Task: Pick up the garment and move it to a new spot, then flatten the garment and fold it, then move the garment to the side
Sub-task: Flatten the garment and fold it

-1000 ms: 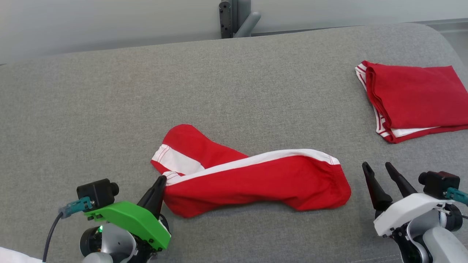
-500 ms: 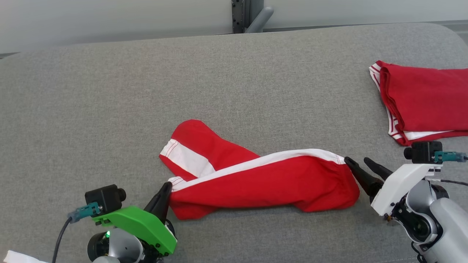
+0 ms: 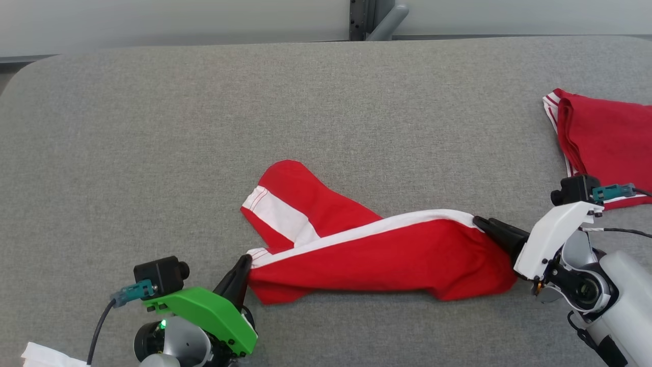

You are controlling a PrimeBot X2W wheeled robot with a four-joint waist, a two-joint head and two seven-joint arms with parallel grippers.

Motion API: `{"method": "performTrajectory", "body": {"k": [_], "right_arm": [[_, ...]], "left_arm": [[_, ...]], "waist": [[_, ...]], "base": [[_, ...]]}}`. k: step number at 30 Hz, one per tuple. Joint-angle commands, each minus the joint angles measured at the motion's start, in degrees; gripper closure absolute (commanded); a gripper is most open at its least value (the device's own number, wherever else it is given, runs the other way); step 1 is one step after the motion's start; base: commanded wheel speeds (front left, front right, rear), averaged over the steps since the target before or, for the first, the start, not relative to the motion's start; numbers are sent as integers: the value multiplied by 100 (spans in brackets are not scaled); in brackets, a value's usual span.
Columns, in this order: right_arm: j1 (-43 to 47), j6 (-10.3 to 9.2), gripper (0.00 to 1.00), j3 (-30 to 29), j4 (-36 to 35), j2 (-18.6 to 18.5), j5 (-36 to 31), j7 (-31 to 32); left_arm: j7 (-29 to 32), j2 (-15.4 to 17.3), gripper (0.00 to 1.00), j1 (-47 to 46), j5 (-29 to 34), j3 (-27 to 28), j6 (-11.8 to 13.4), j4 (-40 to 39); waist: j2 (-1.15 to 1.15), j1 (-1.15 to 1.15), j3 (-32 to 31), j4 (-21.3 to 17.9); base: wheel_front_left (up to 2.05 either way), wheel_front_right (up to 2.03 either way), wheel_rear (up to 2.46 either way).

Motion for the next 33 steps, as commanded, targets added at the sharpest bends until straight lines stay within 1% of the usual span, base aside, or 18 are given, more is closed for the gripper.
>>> {"method": "performTrajectory", "body": {"k": [1,2,4,7,8,10,13,19,24,28,33], "right_arm": [[-76,-1,55,55,18,-39,88,33],[-76,-1,55,55,18,-39,88,33],[-79,-1,62,137,49,-64,172,105],[-54,-1,69,253,-6,-118,301,214],[-46,-1,77,279,-25,-140,335,223],[-29,-1,100,342,-69,-181,389,235],[-18,-1,100,406,-210,-245,438,87],[95,-1,100,408,-665,-388,450,-599],[230,-1,100,468,-1233,-551,347,-1318],[340,-1,100,495,-1516,-684,217,-1931],[350,-1,100,517,-1846,-851,101,-2603]], "left_arm": [[-31,-2,100,-92,0,-6,-29,30],[-31,-2,100,-92,0,-6,-29,30],[-49,-8,100,-95,2,-20,-29,56],[-65,-10,100,-81,-6,-34,-30,78],[-67,-5,100,-71,-8,-33,-26,80],[-65,9,100,-53,-12,-33,-17,84],[-75,30,100,-30,-29,-22,-2,77],[-178,17,100,-37,-59,25,25,15],[-343,-26,100,-65,-91,46,8,-76],[-562,-53,100,-131,-44,95,-8,-180],[-953,-89,100,-293,-72,193,-121,-448]], "waist": [[12,0,-14,43],[12,0,-14,43],[12,0,-35,60],[12,0,-66,61],[12,0,-73,54],[12,0,-83,36],[12,0,-96,4],[12,0,-123,-49],[12,0,-119,-103],[12,0,-132,-148],[12,0,-275,-218]], "base": [[0,0,0],[0,0,0],[0,0,0],[0,0,0],[0,0,0],[0,0,0],[0,0,0],[0,0,0],[0,0,0],[0,0,0],[0,0,0]]}}
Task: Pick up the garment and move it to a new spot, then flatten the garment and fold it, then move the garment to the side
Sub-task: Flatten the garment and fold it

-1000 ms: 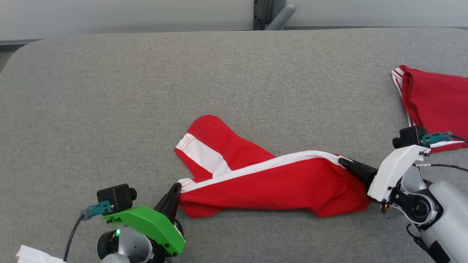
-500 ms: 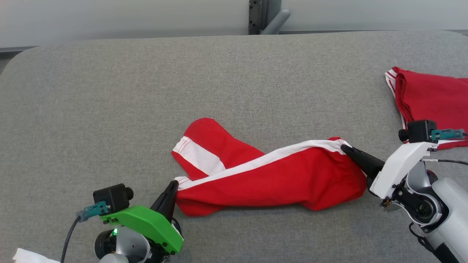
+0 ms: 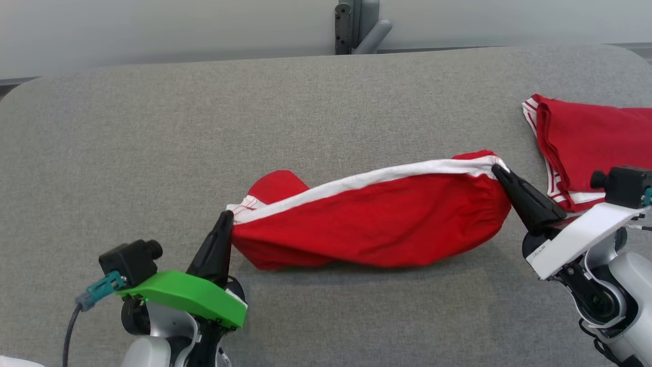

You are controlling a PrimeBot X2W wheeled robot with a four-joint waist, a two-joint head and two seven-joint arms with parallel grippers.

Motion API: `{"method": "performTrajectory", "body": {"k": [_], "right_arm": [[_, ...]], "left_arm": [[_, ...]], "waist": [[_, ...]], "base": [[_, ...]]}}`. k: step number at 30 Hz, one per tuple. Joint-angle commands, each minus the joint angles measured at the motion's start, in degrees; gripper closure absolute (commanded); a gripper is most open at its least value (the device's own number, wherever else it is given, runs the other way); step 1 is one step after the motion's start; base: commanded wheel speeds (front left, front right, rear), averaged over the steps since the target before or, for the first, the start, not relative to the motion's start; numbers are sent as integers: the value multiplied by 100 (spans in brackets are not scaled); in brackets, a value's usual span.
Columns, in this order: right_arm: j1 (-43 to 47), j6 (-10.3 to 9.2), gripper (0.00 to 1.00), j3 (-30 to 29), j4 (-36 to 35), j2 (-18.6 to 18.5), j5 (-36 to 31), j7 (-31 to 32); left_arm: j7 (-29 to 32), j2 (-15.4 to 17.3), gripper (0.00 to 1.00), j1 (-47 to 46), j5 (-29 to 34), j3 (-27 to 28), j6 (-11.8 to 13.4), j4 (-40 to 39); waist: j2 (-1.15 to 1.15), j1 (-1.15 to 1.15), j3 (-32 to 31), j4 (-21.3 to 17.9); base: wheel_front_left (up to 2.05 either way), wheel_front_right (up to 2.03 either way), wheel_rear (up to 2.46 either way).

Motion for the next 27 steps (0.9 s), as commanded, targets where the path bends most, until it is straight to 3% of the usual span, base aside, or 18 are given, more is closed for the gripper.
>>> {"method": "performTrajectory", "body": {"k": [1,6,15,22,27], "right_arm": [[16,-1,100,-20,-117,-77,-78,-201],[-30,-1,100,-84,-474,-195,-212,-597],[188,-1,100,-634,-1244,-278,-506,-908],[377,-1,100,-1218,-1929,-125,-695,-734],[207,-1,100,-1473,-2067,89,-868,-298]], "left_arm": [[-140,-11,100,-151,9,49,-62,-142],[-396,-58,100,-326,-125,110,-122,-638],[-552,-68,100,-677,-145,306,32,-1681],[-342,58,100,-1186,7,349,166,-2353],[-176,174,100,-1737,52,469,226,-2261]], "waist": [[13,0,-101,-40],[13,0,-347,-104],[13,0,-727,-201],[13,0,-848,-251],[13,0,-687,-244]], "base": [[0,0,0],[0,0,0],[0,0,0],[0,0,0],[0,0,0]]}}
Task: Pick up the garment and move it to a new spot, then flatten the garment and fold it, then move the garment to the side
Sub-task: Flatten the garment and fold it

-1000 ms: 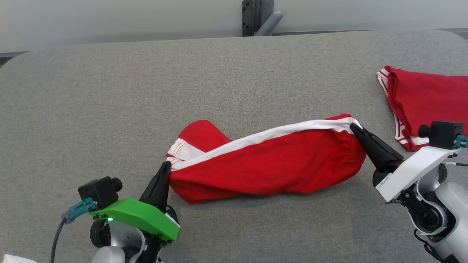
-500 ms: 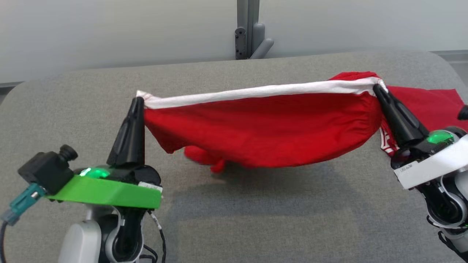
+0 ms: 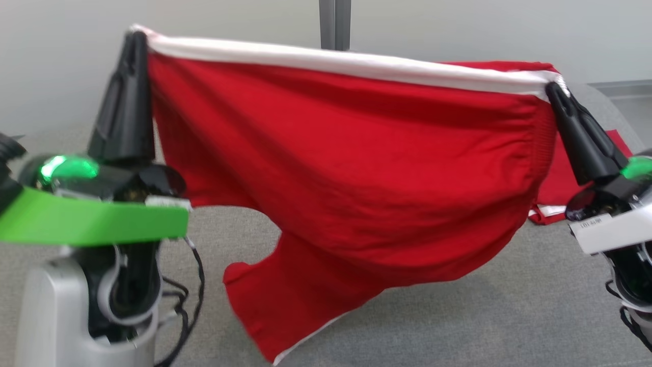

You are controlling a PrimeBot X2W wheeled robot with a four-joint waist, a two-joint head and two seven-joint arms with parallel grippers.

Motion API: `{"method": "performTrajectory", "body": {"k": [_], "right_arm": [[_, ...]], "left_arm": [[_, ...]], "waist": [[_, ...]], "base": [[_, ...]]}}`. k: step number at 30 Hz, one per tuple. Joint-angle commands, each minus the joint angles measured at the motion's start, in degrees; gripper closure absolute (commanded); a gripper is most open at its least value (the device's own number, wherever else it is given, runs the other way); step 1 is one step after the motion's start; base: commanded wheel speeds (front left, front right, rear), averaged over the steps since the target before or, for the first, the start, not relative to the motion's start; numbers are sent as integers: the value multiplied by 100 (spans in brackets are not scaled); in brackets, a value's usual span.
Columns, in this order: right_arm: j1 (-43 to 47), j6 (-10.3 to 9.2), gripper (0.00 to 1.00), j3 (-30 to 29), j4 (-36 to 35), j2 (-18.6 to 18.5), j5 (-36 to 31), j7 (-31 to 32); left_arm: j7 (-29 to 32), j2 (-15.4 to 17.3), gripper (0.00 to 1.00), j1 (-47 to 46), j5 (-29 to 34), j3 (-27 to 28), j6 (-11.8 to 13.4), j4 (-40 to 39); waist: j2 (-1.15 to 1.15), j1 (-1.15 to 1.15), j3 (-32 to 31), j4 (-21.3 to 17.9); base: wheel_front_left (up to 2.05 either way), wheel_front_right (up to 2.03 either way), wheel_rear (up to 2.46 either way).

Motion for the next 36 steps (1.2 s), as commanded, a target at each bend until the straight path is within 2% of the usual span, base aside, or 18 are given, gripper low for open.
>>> {"method": "performTrajectory", "body": {"k": [1,5,9,12,15,20,23,26,31,36], "right_arm": [[-193,-1,100,0,51,108,-43,106],[-922,-1,100,212,494,476,-225,471],[-2122,-1,100,480,1313,982,-527,561],[-3155,-1,100,571,2226,1397,-945,297],[-4166,-1,100,493,3264,1778,-1512,-268],[-5269,-1,100,319,4674,2336,-2386,-766],[-5382,-1,100,136,4981,2555,-2644,-791],[-5008,-1,100,95,5013,2636,-2819,-794],[-4540,-1,100,144,4814,2605,-2772,-797],[-3789,-1,100,208,4253,2436,-2526,-798]], "left_arm": [[-26,76,100,-243,116,67,-14,131],[-117,198,100,-940,206,145,-151,858],[-337,336,100,-1950,409,224,-323,1819],[-586,412,100,-2833,594,224,-478,2607],[-982,449,100,-3747,867,159,-633,3344],[-1855,306,100,-4750,1168,54,-805,4391],[-2030,126,100,-4715,1153,75,-889,4797],[-2080,21,100,-4358,1114,180,-966,4954],[-2073,-124,100,-3620,1109,487,-1024,4606],[-2071,-213,100,-2634,837,504,-1019,3784]], "waist": [[12,0,144,6],[12,0,522,2],[12,0,1066,4],[12,0,1467,24],[12,0,1821,89],[12,0,2362,289],[12,0,2680,428],[12,0,2887,523],[12,0,2983,542],[12,0,2884,520]], "base": [[0,0,0],[0,0,0],[0,0,0],[0,0,0],[0,0,0],[0,0,0],[0,0,0],[0,0,0],[0,0,0],[0,0,0]]}}
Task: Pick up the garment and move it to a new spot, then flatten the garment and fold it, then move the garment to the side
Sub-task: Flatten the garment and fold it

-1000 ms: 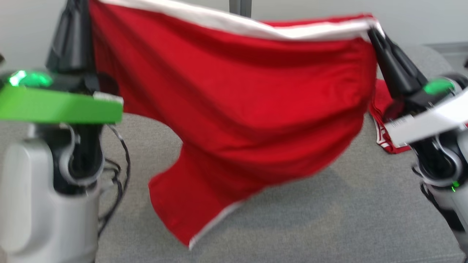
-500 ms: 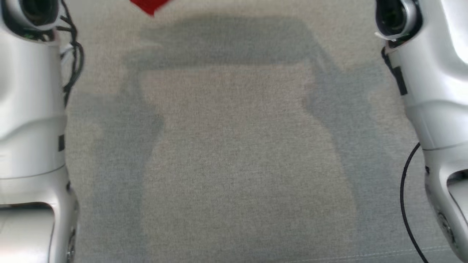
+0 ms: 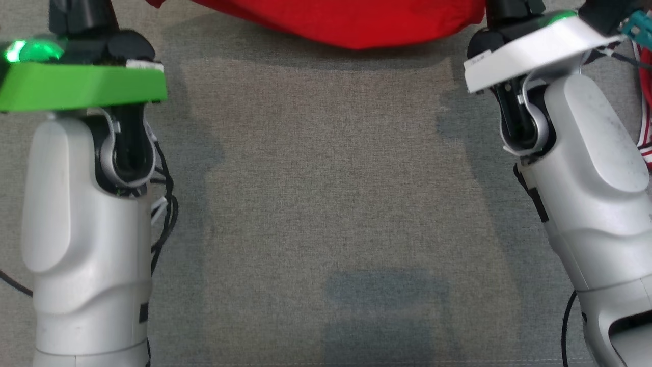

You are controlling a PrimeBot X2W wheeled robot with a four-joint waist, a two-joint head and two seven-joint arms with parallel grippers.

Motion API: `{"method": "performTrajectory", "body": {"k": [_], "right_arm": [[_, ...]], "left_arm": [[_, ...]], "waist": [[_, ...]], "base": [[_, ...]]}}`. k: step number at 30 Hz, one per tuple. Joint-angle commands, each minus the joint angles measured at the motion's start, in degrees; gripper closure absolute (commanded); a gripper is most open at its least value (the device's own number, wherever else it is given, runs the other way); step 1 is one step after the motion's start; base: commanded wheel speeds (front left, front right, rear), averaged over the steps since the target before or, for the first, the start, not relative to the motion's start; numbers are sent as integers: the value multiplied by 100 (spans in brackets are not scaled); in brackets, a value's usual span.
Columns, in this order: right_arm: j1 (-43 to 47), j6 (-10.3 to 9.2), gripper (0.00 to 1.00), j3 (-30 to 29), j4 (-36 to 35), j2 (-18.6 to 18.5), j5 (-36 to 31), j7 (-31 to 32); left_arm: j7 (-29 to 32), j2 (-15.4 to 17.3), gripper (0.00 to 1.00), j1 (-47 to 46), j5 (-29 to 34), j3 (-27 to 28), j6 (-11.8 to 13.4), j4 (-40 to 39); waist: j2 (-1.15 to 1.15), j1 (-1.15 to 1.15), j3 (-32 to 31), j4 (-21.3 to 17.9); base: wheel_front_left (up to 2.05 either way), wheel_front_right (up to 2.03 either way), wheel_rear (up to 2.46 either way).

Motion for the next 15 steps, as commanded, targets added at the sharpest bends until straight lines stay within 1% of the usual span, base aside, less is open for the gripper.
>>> {"method": "performTrajectory", "body": {"k": [1,7,12,15], "right_arm": [[104,-1,100,10,-112,-61,27,-22],[1150,-1,100,125,-1121,-360,189,-19],[2147,-1,100,158,-1918,-566,225,-18],[2809,-2,100,81,-2297,-613,195,-19]], "left_arm": [[-13,-10,100,131,-40,-22,-17,-73],[-15,80,100,1101,-188,-91,-17,-815],[-14,56,100,1950,-283,61,-15,-1491],[-15,1,100,2573,-358,238,-16,-1870]], "waist": [[13,-1,-51,11],[13,-1,-304,-38],[13,-1,-575,-71],[13,-1,-808,-86]], "base": [[0,0,0],[0,0,0],[0,0,0],[0,0,0]]}}
